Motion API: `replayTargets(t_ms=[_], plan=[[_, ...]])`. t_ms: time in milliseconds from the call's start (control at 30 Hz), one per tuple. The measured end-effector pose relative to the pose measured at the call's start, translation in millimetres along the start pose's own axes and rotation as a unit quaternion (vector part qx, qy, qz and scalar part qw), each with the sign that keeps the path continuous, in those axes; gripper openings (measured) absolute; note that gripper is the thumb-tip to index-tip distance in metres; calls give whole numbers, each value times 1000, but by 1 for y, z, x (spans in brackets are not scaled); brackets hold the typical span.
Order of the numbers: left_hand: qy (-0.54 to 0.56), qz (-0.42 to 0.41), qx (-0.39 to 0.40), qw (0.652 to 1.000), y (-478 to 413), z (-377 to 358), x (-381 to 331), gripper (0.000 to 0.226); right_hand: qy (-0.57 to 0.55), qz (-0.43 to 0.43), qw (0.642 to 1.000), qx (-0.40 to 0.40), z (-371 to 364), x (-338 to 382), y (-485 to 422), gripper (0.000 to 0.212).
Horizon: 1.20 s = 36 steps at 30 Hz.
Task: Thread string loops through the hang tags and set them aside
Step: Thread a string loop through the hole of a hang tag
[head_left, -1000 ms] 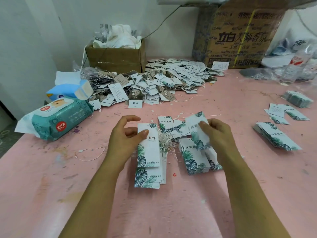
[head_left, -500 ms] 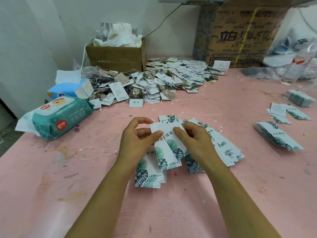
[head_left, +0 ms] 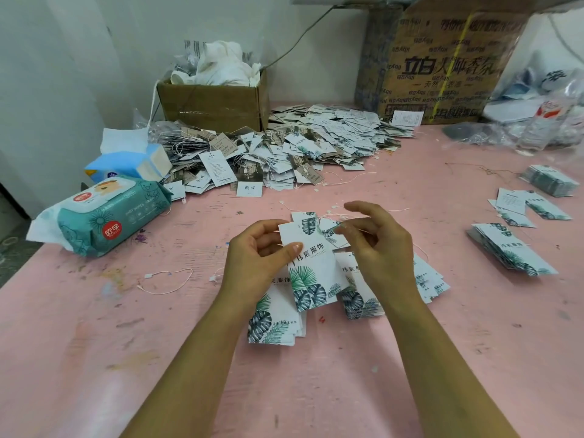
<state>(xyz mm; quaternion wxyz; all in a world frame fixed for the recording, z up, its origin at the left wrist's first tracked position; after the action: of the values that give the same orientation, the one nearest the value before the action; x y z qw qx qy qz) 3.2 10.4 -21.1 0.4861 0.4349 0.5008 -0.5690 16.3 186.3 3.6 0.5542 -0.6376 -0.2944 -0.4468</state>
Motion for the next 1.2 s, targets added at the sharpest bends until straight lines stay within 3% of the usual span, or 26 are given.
replayTargets(t_ms=[167,433,800,1033,1200], plan=[[-3,-6,1,1000,0,0,-1,29,-17,33,999,-15,2,5,1,22],[-3,4,7,1000,2,-2,-2,28,81,105,991,-8,-1,11,1,2],[-10,6,23,1000,4,-6,-1,22,98,111,989,20,-16,14,7,10],[-20,-13,31,999,4,-8,-3,20,196,182,964,16,-23,16,10,9],[-48,-16,44,998,7,-10,-4,17,208,192,959,29,-26,15,11,9]])
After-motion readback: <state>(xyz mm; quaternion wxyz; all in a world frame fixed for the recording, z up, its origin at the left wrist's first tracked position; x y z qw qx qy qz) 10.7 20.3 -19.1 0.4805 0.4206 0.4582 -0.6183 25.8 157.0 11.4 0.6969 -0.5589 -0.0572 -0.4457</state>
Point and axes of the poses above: each hand's wrist, its own y-axis away from the middle knuckle, its own z-axis out of the back of the hand, x = y × z, the point moved 5 cm from there along -y, towards the middle knuckle, and after that the axes turned 15 degrees about -y, right-handed, at the moved point
